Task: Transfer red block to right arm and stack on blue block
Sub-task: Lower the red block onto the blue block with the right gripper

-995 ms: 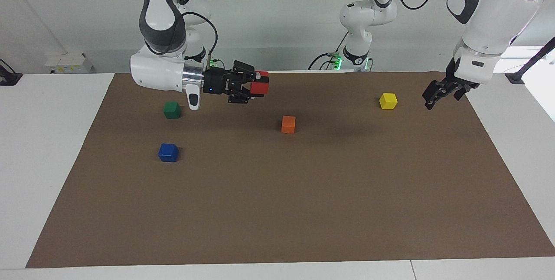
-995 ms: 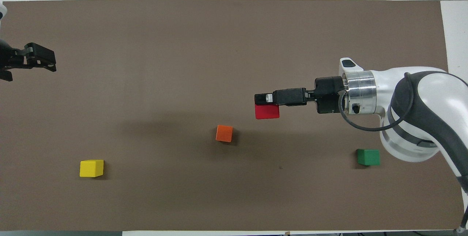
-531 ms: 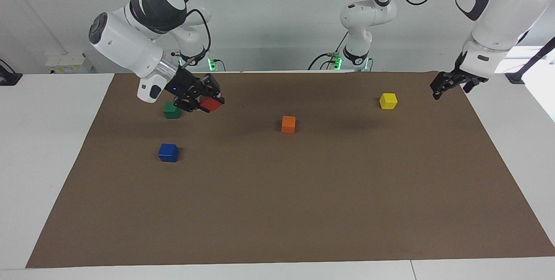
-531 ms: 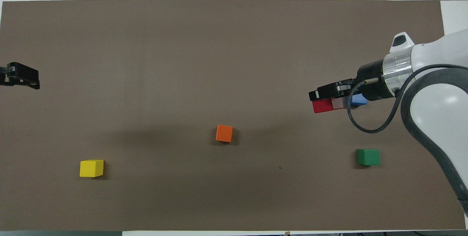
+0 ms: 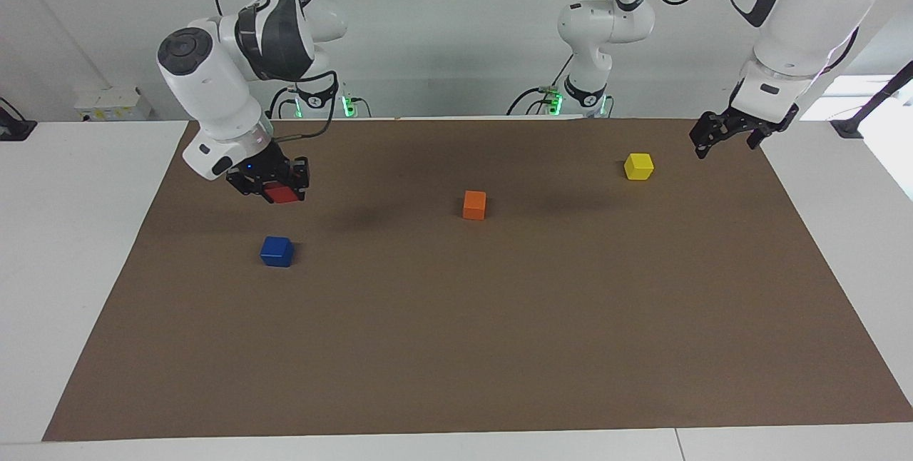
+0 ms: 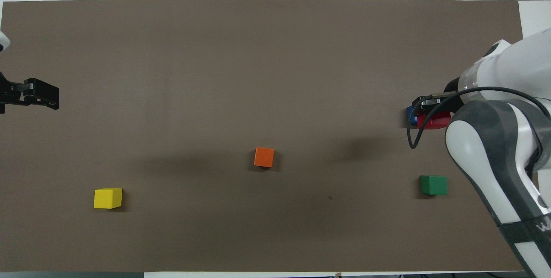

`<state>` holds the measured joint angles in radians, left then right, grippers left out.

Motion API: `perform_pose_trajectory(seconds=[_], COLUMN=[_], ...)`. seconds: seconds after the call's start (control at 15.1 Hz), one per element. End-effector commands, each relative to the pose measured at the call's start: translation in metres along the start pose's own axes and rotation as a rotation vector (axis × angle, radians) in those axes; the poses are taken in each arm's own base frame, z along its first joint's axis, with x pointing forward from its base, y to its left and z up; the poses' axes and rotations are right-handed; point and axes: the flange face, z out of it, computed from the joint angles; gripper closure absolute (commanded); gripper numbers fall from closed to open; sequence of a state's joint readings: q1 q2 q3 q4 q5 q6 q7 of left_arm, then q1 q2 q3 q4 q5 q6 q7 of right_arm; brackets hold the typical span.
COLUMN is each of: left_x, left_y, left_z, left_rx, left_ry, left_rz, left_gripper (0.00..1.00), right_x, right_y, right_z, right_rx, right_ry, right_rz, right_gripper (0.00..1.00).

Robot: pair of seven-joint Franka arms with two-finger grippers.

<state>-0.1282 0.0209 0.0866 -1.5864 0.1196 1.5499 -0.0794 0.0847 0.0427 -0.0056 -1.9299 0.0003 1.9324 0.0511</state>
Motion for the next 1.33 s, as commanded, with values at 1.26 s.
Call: perform_pose_trajectory(seconds=[1.26], left_x=[-0.011], left_y=[-0.012], left_z=[-0.034], left_rx=[-0.083], left_ry=[0.053], left_rz=[0.079], left_gripper=[0.0], right_x=[0.023], right_y=[0.038], right_z=[0.128], right_rx=[-0.127], right_ry=[0.048], right_rz=[0.082], right_gripper=[1.0])
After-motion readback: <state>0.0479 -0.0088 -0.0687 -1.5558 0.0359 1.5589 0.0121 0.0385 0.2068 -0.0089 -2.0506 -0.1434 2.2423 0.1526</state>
